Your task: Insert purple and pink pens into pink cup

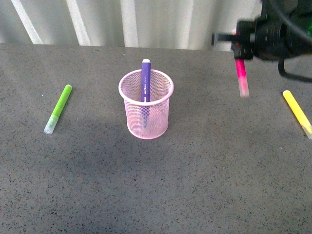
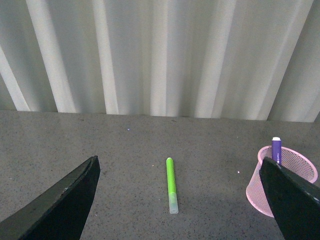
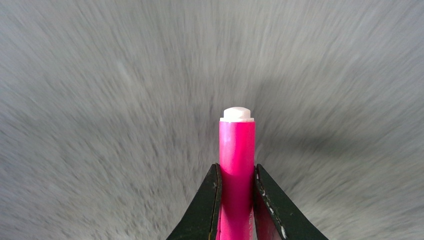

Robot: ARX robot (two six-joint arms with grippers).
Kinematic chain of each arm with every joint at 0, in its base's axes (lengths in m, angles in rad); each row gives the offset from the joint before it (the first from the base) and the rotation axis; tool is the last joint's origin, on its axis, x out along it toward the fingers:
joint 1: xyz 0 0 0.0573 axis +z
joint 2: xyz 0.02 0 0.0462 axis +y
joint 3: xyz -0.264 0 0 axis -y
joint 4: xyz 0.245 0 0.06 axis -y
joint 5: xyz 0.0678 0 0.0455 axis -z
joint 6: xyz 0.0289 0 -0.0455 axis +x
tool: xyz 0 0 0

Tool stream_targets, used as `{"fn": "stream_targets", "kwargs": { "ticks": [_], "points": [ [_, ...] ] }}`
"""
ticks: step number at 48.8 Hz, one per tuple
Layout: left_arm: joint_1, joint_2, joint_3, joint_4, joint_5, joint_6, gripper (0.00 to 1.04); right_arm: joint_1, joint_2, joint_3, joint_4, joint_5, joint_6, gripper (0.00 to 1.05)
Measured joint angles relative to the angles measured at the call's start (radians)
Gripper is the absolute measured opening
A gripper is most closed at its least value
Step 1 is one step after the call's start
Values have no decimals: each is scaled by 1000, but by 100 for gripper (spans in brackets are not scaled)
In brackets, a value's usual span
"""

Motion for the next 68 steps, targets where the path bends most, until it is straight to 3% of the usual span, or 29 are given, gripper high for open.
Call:
{"fn": "stream_targets", "kwargs": {
  "ticks": [8,15,23,45,68],
  "points": [
    [0,0,0,0,0,0,98,84,-74,-14,253,-83,-94,12],
    [0,0,0,0,0,0,98,166,-77,-14,363,-142,-149,11],
    [0,0,0,0,0,0,98,241,-36,7,383,-167,-174,11],
    [0,0,0,0,0,0,98,340,40,45,392,-129,-131,11],
    [0,0,0,0,0,0,98,337,78,21,431,-132,-107,11]
  ]
}}
